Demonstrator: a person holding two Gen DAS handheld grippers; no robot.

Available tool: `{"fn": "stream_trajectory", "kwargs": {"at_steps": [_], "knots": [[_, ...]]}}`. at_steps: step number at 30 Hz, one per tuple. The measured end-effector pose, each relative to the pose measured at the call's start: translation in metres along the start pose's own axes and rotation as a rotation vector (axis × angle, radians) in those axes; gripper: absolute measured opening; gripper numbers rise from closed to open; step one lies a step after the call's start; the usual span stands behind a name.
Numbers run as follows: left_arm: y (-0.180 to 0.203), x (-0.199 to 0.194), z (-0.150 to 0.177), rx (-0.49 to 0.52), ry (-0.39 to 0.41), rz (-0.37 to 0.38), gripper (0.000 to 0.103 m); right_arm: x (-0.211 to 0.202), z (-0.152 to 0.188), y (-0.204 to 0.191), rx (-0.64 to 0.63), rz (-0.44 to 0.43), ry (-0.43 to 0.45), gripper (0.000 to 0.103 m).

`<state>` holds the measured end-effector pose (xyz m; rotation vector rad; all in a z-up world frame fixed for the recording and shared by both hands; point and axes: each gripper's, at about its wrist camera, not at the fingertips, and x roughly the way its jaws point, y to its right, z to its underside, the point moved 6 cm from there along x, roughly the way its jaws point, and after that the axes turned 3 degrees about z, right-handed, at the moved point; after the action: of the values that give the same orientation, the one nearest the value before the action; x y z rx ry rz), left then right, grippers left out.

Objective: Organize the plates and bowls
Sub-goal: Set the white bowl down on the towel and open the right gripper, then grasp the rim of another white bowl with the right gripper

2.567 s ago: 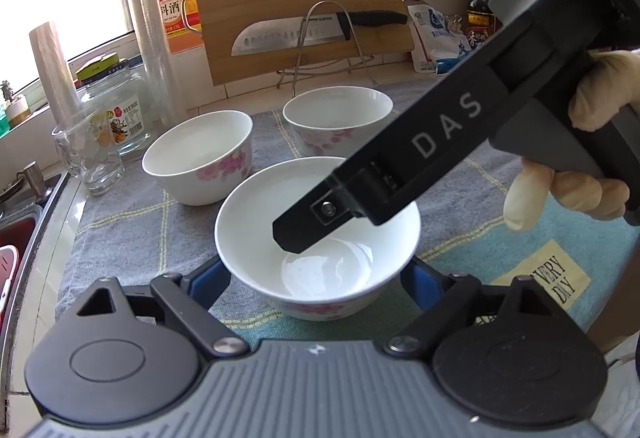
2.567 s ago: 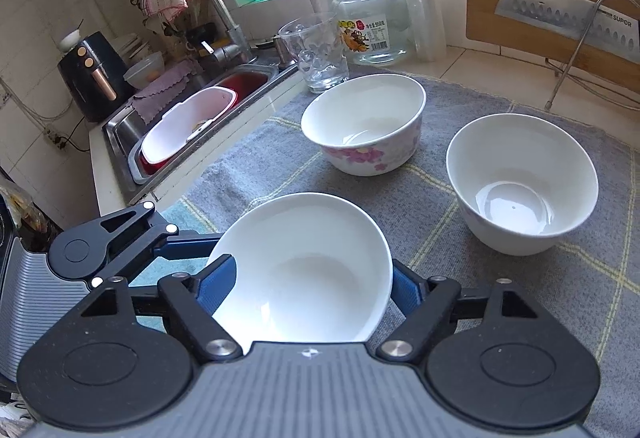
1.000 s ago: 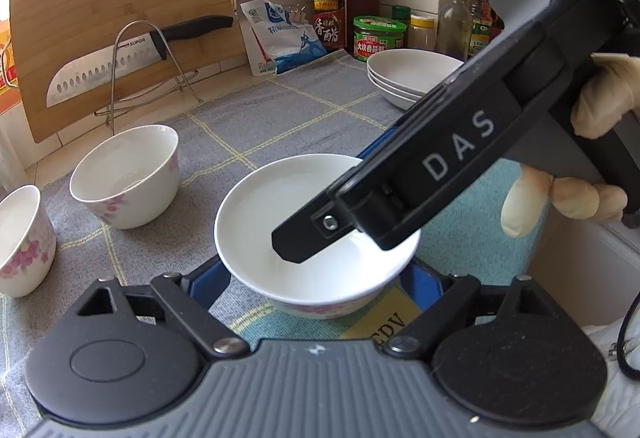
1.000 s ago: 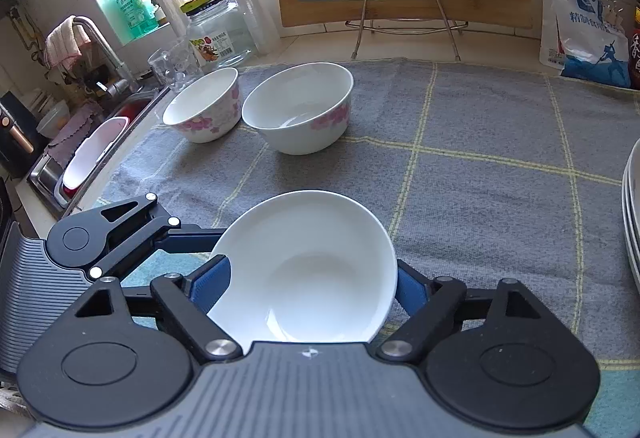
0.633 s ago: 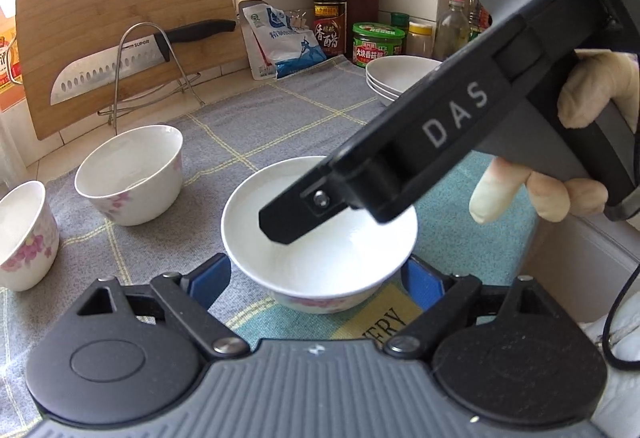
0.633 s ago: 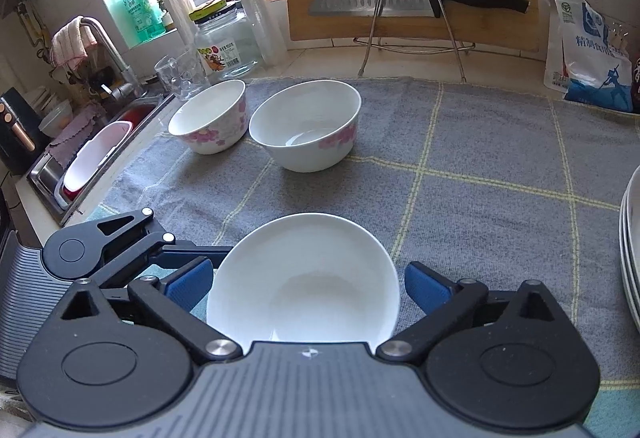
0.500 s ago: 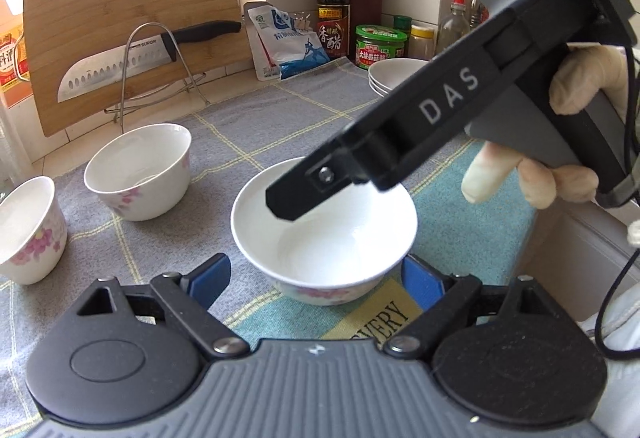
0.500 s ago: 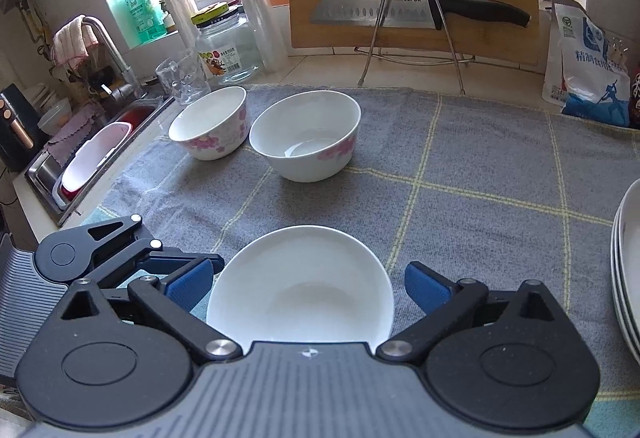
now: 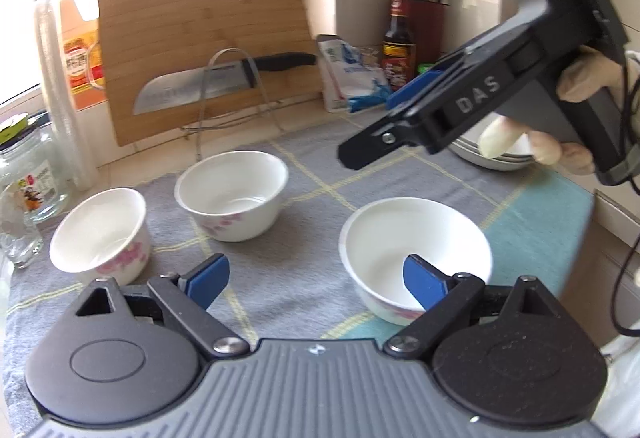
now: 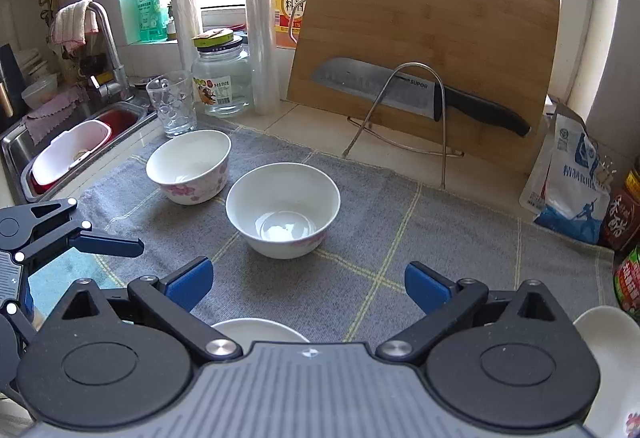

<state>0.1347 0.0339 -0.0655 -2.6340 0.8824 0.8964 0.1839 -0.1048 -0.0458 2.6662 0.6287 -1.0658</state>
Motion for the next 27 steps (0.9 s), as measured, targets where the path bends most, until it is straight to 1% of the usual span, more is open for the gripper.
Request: {"fn": "stream_trajectory", "kwargs": {"at_steps": [5, 10, 13, 20, 27], "knots": [[-0.025, 0.014, -0.005, -0.038, 0.016, -0.078, 0.094, 0.014, -0.015, -0.007, -0.066, -0.019, -0.011, 0.103], [-0.045, 0.035, -0.013, -0.067, 0.019, -0.114, 0.094, 0.034, -0.024, -0.009, -0.078, -0.055, -0.035, 0.103], [-0.051, 0.049, -0.013, -0.089, 0.011, -0.117, 0.094, 0.046, -0.028, -0.01, -0.08, -0.077, -0.05, 0.103], [-0.054, 0.073, -0.014, -0.077, -0.015, -0.111, 0.093, 0.074, -0.037, -0.009, -0.092, -0.131, -0.088, 0.103], [-0.06, 0.089, -0.02, -0.088, -0.024, -0.115, 0.093, 0.101, -0.043, -0.002, -0.059, -0.192, -0.126, 0.103]]}}
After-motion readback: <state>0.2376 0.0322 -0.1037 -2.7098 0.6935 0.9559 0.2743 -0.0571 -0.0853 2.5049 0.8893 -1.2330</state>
